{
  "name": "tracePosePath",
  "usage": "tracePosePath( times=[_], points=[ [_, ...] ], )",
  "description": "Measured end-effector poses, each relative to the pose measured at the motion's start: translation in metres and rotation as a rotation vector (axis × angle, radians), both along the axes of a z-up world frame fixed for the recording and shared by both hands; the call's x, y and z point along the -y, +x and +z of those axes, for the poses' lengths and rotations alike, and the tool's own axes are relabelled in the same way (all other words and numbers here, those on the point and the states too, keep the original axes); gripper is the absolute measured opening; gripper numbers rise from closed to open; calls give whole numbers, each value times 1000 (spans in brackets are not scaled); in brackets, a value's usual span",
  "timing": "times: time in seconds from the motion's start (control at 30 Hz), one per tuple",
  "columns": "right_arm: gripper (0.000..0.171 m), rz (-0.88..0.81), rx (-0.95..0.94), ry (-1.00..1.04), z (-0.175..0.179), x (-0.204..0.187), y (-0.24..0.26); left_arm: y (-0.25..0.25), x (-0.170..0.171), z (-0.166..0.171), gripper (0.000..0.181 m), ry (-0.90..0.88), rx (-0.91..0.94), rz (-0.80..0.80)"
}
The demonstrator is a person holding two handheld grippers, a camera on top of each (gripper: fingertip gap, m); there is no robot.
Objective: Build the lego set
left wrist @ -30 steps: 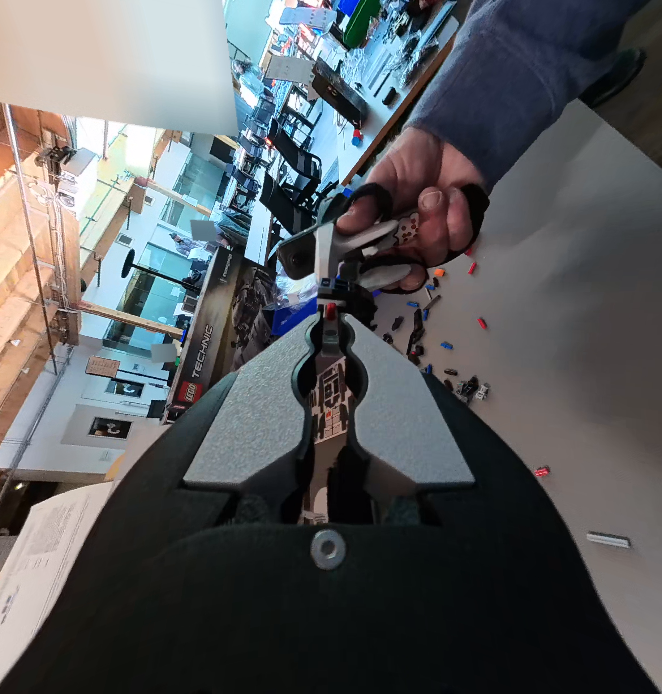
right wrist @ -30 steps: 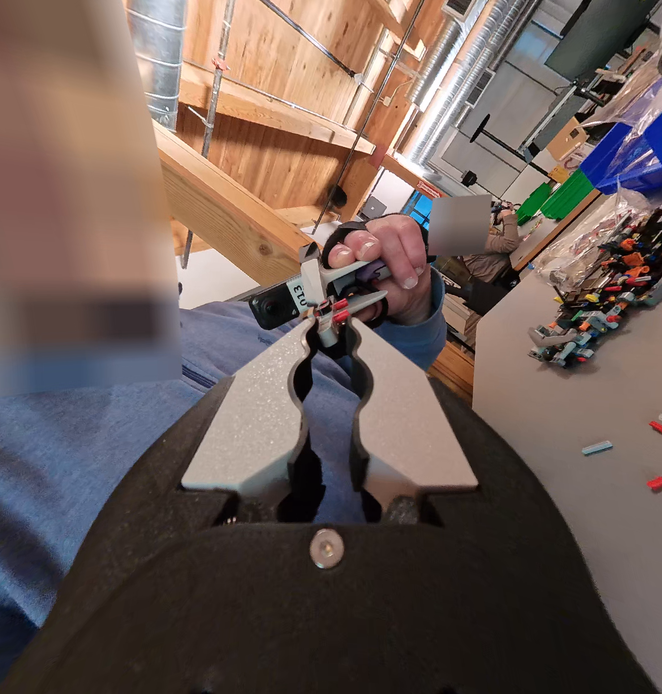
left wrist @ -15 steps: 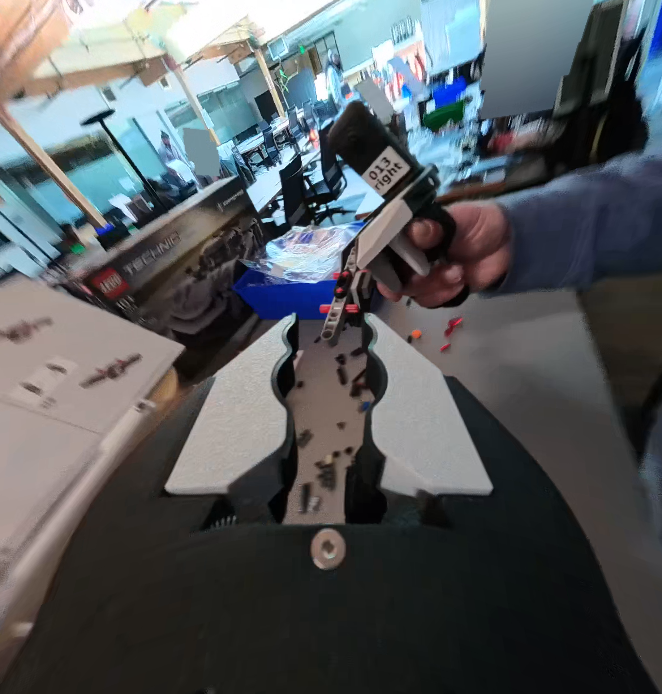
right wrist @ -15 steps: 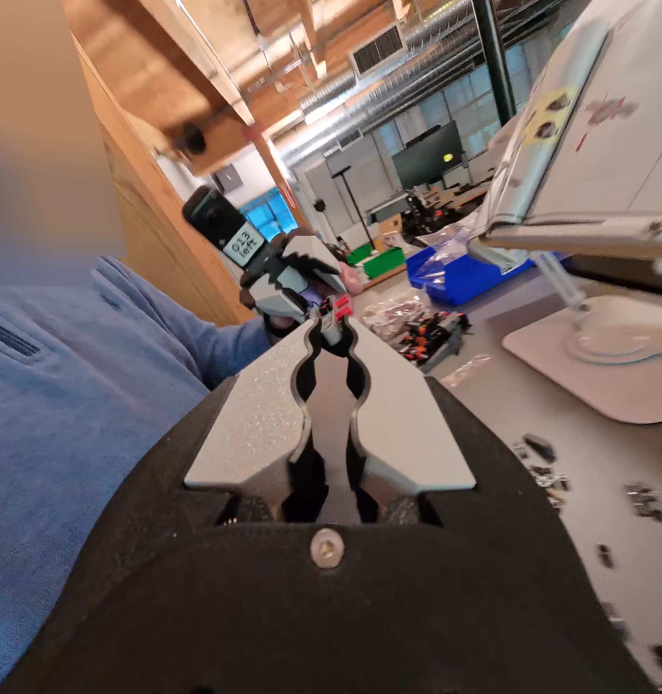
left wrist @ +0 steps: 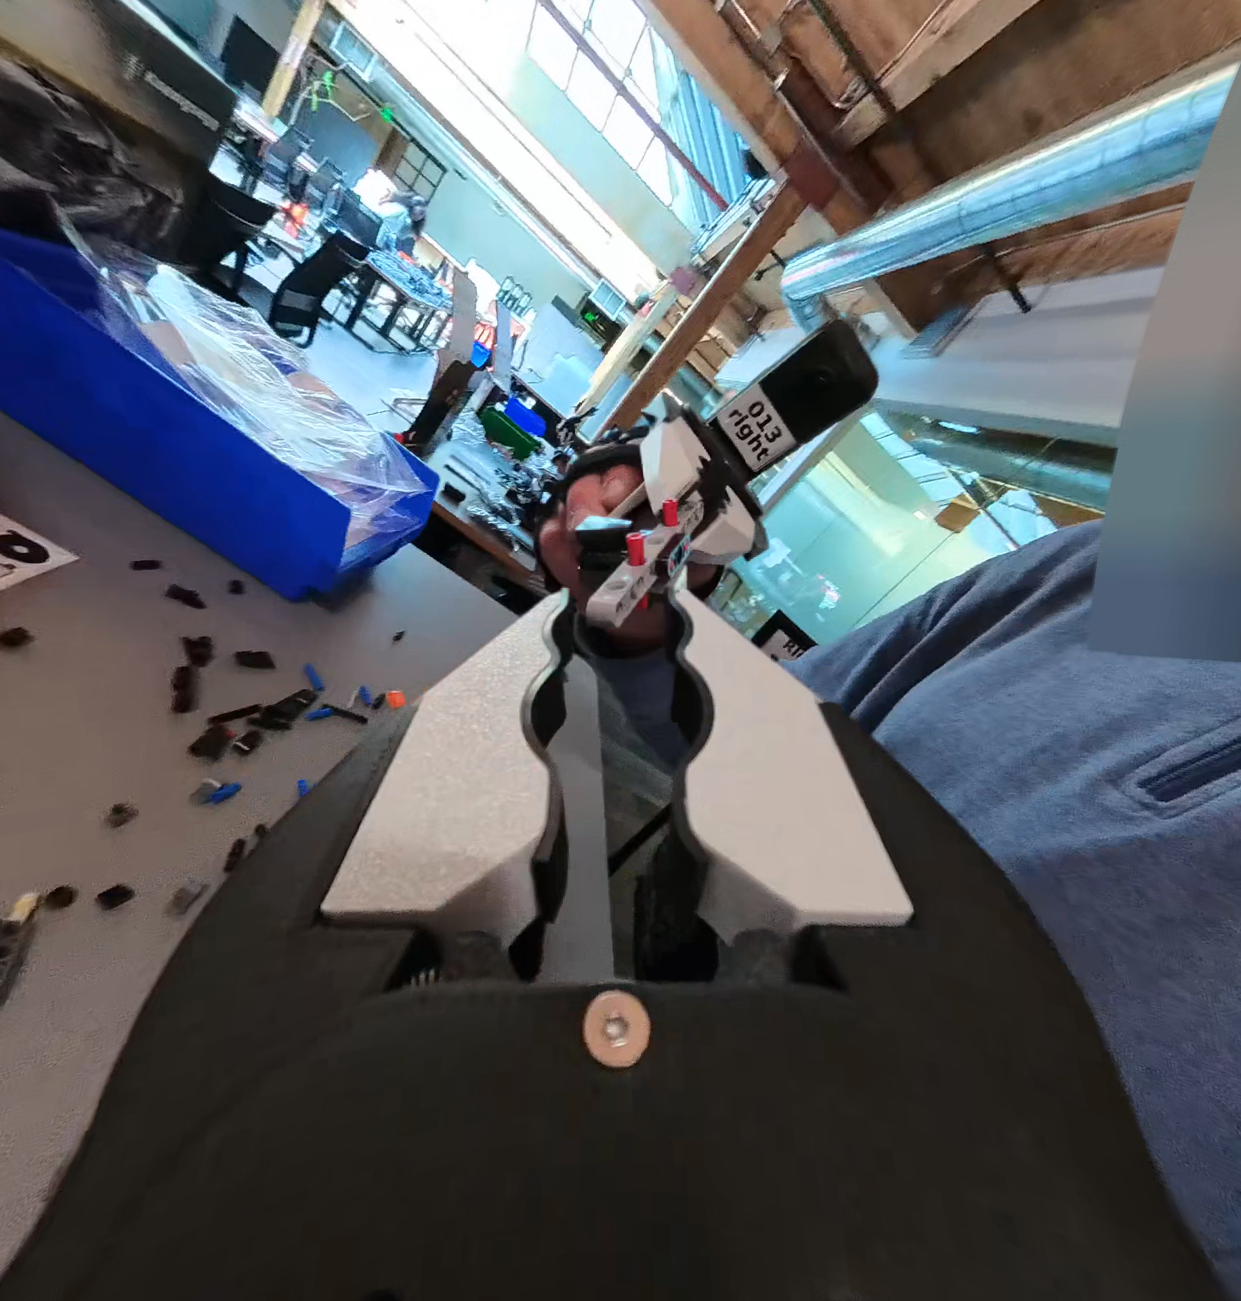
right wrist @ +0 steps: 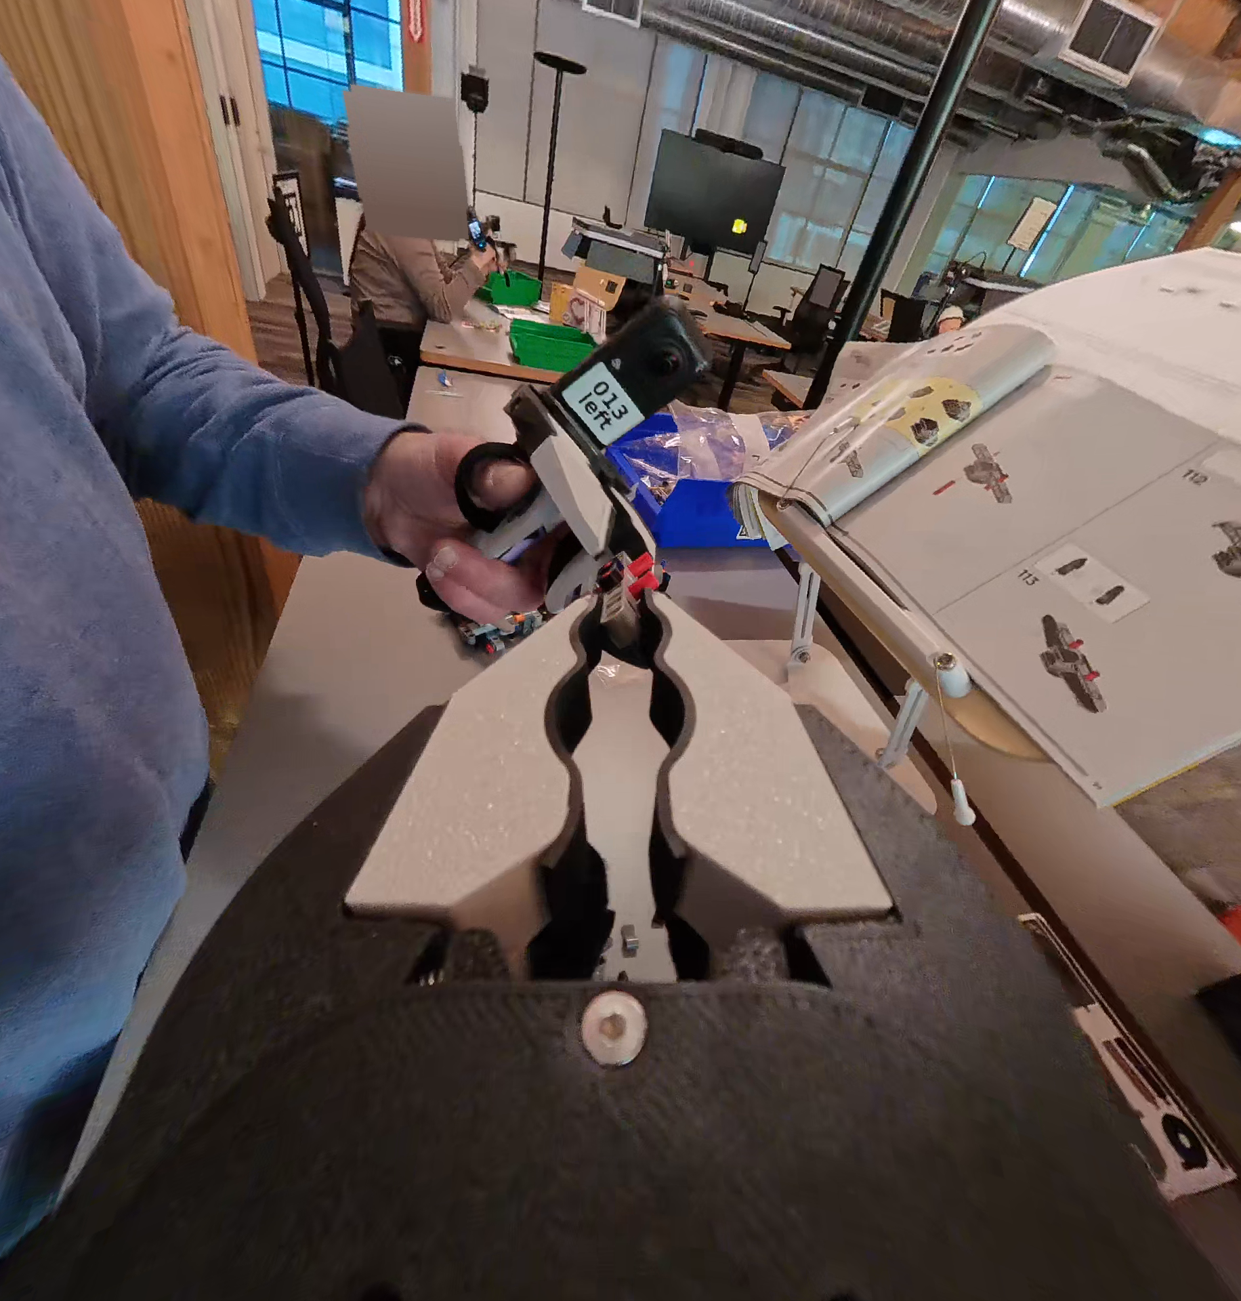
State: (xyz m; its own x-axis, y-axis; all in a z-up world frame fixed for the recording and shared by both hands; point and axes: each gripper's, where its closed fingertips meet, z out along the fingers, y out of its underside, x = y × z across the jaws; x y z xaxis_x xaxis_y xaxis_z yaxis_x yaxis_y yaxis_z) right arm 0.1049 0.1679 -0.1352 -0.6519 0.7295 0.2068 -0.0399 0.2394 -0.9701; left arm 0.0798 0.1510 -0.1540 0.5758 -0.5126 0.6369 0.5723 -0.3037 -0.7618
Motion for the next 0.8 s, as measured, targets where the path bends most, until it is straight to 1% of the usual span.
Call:
tracePosePath(
  times=[0.07, 0.13, 0.2, 0.23, 0.3, 0.37, 0.43, 0.63, 0.7, 0.8],
  points=[
    [7, 7, -7, 8, 0, 1, 1, 2, -1, 1, 12, 15, 6, -15],
    [7, 16, -12, -1, 2, 1, 2, 3, 0, 4, 10, 46, 3, -31],
    [8, 11, -19, -21, 3, -1, 2, 3, 1, 7, 9, 84, -42, -17],
    [8, -5, 10, -35, 0, -4, -1, 1, 0, 8, 8, 98, -81, 6],
    [18, -45, 87, -86, -8, -12, -8, -1, 2, 13, 6, 161, -237, 65],
    [22, -37, 162, -223, -10, -16, -7, -4, 1, 13, 6, 192, -440, 132],
    [21, -25, 196, -348, -7, -21, -6, -4, 1, 14, 6, 218, -560, 141],
    [31, -107, 176, -317, -12, -33, -12, -11, -3, 12, 6, 222, -593, 156],
    [35, -158, 215, -310, -18, -40, -16, -11, -5, 12, 6, 234, -655, 197],
    [37, -174, 270, -360, -24, -41, -15, -7, -7, 8, 6, 248, -839, 268]
  ],
)
